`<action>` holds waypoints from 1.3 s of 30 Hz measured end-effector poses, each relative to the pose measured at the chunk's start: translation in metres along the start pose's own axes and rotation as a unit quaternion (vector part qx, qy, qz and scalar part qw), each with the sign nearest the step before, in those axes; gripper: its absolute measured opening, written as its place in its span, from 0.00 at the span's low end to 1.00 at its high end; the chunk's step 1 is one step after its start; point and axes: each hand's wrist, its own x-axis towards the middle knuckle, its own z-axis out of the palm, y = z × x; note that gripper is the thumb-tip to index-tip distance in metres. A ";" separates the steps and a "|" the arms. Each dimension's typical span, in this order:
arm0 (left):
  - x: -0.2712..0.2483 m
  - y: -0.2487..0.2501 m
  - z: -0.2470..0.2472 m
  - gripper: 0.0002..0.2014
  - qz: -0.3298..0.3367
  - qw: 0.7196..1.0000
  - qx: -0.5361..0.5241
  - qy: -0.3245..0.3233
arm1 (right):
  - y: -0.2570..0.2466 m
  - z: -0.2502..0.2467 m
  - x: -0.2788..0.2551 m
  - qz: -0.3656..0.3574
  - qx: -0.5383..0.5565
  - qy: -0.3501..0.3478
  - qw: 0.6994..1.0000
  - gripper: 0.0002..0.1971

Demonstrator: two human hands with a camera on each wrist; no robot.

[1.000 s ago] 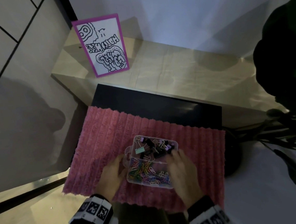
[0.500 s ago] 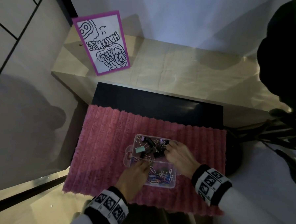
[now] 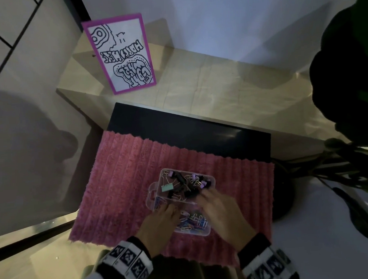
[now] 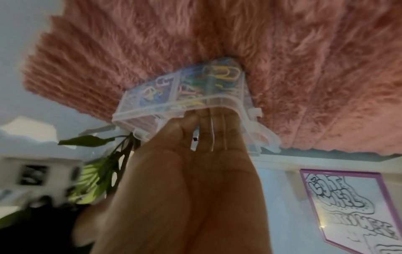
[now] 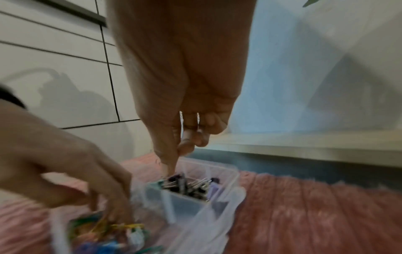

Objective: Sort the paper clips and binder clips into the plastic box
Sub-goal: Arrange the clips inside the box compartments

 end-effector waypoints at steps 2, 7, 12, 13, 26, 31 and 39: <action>-0.005 -0.007 0.001 0.24 0.009 1.000 -0.024 -0.007 | -0.018 0.011 -0.016 -0.002 0.003 -0.037 0.999 0.16; -0.019 -0.011 -0.017 0.27 0.007 0.998 -0.042 0.038 | -0.047 0.031 -0.021 -0.013 0.036 -0.032 0.999 0.13; -0.012 -0.003 -0.010 0.32 0.014 0.996 0.084 0.031 | -0.054 0.050 -0.011 -0.003 0.046 -0.065 0.997 0.20; -0.011 -0.002 -0.007 0.32 0.013 0.995 0.097 0.029 | -0.055 0.051 -0.011 0.010 0.047 -0.076 0.996 0.21; -0.023 -0.003 -0.021 0.28 -0.011 0.995 0.098 0.019 | -0.046 0.026 -0.030 0.076 0.061 -0.045 0.994 0.29; -0.017 0.002 -0.019 0.30 -0.039 0.980 0.178 -0.084 | -0.051 0.025 -0.022 0.086 0.047 -0.047 0.994 0.29; -0.022 0.003 -0.007 0.27 -0.044 0.980 0.187 -0.051 | -0.066 0.040 -0.032 0.122 0.012 -0.051 0.991 0.27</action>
